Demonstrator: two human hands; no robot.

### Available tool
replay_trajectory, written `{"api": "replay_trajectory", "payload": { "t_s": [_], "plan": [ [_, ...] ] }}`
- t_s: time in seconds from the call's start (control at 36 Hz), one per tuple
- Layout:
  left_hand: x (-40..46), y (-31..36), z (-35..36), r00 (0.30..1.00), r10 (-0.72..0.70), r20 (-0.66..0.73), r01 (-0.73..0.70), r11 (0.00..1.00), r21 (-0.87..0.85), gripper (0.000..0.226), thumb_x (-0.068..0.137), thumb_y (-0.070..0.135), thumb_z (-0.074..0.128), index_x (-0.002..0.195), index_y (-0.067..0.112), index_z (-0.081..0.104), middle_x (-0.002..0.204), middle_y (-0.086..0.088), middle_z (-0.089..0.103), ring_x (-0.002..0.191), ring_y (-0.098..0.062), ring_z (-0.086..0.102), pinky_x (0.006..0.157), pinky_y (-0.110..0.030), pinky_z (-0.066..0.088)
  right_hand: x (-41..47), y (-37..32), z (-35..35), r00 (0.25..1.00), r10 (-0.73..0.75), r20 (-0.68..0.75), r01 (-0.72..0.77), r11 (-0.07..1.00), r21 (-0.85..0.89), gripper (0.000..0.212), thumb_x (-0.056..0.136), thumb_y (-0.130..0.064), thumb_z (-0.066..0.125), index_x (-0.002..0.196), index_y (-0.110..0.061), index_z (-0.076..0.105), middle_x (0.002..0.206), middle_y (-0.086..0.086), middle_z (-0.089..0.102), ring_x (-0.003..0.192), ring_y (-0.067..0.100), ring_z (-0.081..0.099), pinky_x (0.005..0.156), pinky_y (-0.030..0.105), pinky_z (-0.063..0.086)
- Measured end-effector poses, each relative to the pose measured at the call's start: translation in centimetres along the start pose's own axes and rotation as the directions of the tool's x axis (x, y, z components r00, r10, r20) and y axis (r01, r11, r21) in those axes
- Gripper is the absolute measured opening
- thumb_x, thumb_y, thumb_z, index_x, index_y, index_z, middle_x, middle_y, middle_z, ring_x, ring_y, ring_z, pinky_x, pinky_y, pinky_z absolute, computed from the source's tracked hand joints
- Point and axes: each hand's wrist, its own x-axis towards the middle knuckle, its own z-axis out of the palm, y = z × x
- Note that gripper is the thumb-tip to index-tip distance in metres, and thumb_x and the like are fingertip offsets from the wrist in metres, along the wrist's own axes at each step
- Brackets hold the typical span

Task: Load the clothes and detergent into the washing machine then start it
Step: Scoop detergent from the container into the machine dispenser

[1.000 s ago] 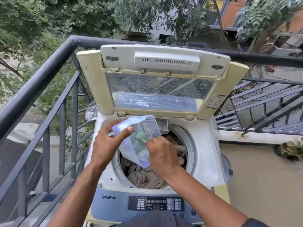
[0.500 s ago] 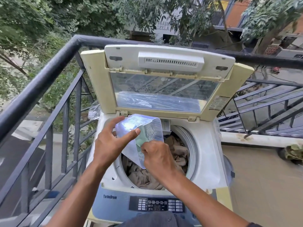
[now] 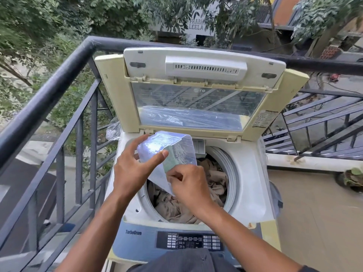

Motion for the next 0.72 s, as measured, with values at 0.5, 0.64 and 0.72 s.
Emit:
{"api": "replay_trajectory", "payload": {
  "t_s": [0.5,0.64,0.72],
  "plan": [
    [-1.2,-0.9,1.3,0.986,0.157,-0.054,-0.164,0.968,-0.191,0.081,0.071,0.06,0.087,0.144,0.045,0.055,0.139,0.032,0.058,0.129,0.004,0.06,0.097,-0.027,0.06,1.0,0.5,-0.1,0.784,0.613,0.098,-0.478,0.495,0.726,0.01,0.084,0.004,0.079,0.084,-0.006,0.079,0.077,0.009,0.078,0.063,0.028,0.075,0.064,0.029,0.062],
    [-1.0,-1.7,1.6,0.995,0.057,-0.08,-0.076,0.961,-0.267,0.072,0.071,0.065,0.081,0.137,0.05,0.058,0.134,0.029,0.065,0.114,-0.003,0.071,0.09,-0.024,0.061,1.3,1.3,-0.6,0.769,0.63,0.112,-0.468,0.435,0.769,0.008,0.084,0.005,0.078,0.089,-0.001,0.077,0.079,0.014,0.078,0.063,0.026,0.073,0.064,0.028,0.061],
    [-0.6,-2.5,1.8,0.996,-0.005,-0.092,-0.022,0.956,-0.293,0.068,0.071,0.065,0.081,0.133,0.051,0.06,0.131,0.026,0.068,0.111,-0.01,0.074,0.095,-0.038,0.06,1.4,1.8,-0.7,0.763,0.631,0.138,-0.461,0.382,0.801,0.008,0.085,0.008,0.077,0.091,0.002,0.077,0.079,0.017,0.077,0.061,0.024,0.071,0.061,0.026,0.061]
  ]
}}
